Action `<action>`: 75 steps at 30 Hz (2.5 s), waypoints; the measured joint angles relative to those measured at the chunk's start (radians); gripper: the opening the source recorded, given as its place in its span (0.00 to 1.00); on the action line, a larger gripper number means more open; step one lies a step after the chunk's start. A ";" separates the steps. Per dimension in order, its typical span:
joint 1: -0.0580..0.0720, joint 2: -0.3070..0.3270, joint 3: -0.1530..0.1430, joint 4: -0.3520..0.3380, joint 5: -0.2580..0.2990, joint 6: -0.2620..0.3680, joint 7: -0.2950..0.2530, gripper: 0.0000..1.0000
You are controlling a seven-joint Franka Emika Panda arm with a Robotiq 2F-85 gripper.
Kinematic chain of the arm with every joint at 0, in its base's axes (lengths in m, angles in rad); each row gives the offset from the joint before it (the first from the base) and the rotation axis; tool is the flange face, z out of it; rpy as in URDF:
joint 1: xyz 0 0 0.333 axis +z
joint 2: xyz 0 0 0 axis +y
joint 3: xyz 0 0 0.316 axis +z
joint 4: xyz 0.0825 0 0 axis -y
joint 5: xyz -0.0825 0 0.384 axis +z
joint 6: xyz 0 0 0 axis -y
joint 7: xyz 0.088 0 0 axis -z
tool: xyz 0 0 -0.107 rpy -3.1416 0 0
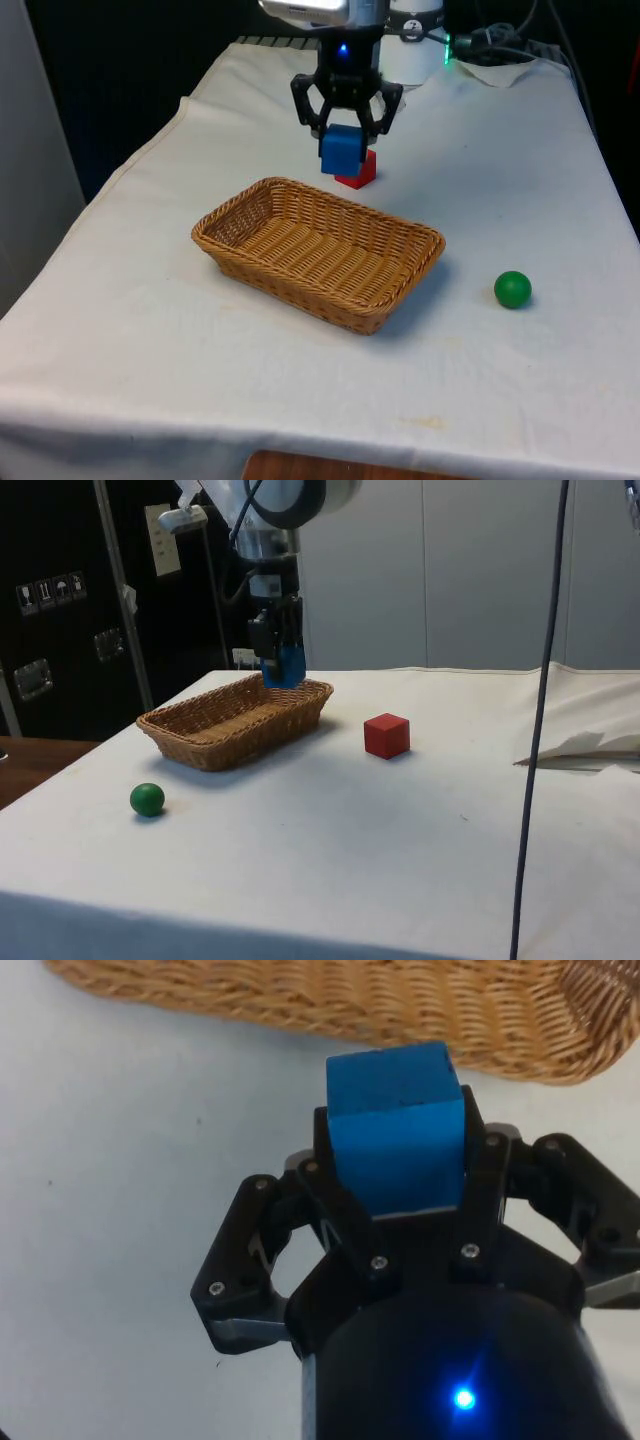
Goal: Place all non-red objects into the basket.
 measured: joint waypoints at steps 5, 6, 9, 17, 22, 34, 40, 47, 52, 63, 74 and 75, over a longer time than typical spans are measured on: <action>-0.004 0.019 -0.014 0.019 0.005 0.000 -0.005 0.00; -0.005 0.021 -0.017 0.022 0.007 0.000 -0.007 0.00; -0.007 0.030 -0.028 0.032 0.031 0.001 -0.025 0.00; -0.014 0.079 -0.041 0.078 0.118 0.010 -0.085 0.00; -0.016 0.107 -0.045 0.104 0.149 0.012 -0.101 0.00; -0.027 0.213 -0.062 0.195 0.208 0.028 -0.123 0.00; -0.027 0.235 -0.069 0.200 0.209 0.053 -0.117 0.00; -0.027 0.272 -0.071 0.217 0.220 0.086 -0.105 0.00; -0.031 0.312 -0.073 0.240 0.246 0.104 -0.107 0.00; -0.032 0.336 -0.074 0.252 0.269 0.105 -0.111 0.07; -0.035 0.342 -0.074 0.257 0.274 0.105 -0.115 1.00; -0.036 0.343 -0.074 0.257 0.274 0.105 -0.115 1.00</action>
